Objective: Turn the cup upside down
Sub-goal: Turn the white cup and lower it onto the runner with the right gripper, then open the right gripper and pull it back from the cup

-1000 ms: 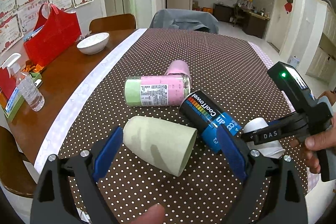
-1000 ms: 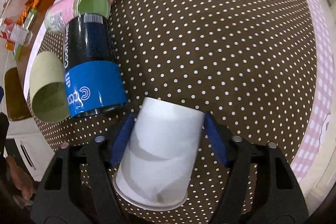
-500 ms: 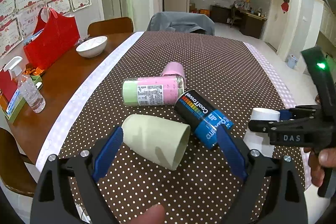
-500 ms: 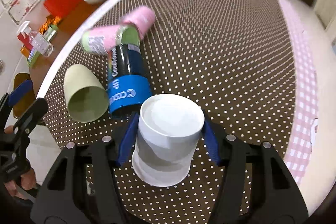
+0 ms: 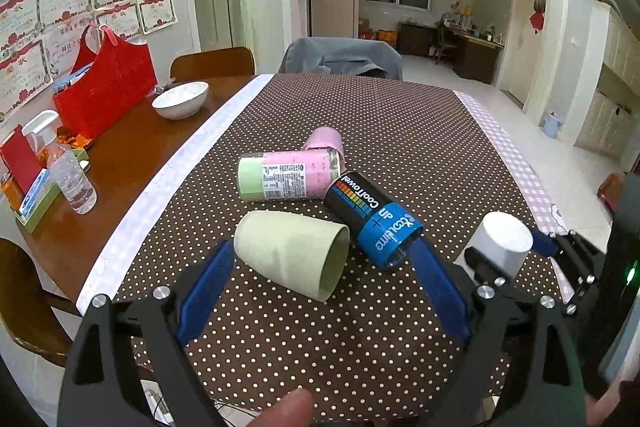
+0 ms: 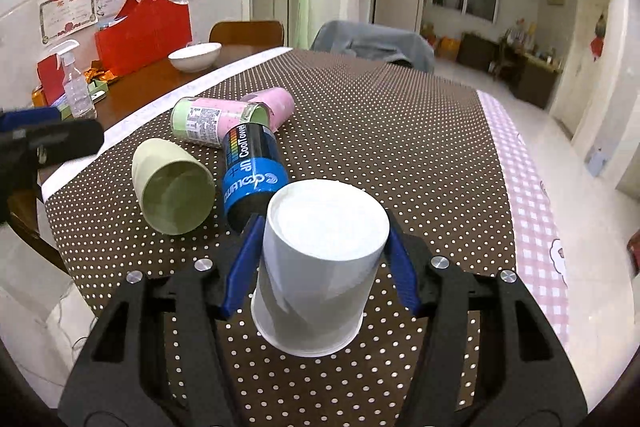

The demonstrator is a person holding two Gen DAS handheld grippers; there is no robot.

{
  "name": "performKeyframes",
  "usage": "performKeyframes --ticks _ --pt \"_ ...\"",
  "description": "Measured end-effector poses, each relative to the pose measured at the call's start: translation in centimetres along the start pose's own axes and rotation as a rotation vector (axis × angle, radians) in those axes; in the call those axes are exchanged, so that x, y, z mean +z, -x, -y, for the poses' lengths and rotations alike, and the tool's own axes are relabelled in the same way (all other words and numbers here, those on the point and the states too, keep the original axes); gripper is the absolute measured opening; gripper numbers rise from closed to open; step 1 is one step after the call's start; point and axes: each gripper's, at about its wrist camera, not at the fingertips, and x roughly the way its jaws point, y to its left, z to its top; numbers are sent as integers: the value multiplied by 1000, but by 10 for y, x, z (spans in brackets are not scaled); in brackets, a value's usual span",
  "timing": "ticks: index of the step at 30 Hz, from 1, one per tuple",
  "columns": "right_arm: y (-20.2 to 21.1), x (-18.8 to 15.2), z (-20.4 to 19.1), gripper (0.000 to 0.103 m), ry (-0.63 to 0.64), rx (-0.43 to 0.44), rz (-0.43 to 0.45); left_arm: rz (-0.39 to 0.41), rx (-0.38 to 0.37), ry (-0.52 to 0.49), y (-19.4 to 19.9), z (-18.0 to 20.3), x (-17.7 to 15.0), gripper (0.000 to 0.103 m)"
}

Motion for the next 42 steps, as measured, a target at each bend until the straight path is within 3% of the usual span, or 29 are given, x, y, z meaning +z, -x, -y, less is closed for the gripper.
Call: performKeyframes --ticks 13,16,18,23,42 --pt "-9 -27 -9 59 -7 -13 14 -3 0 -18 7 9 -14 89" --pt "-7 -29 -6 66 -28 -2 12 2 3 -19 10 10 -15 89" --pt "-3 -30 -4 78 -50 13 21 7 5 -21 12 11 -16 89" --pt "5 -27 2 94 -102 38 20 20 10 -27 20 13 -17 89" --pt "73 7 25 97 -234 75 106 113 46 -58 64 16 -23 89"
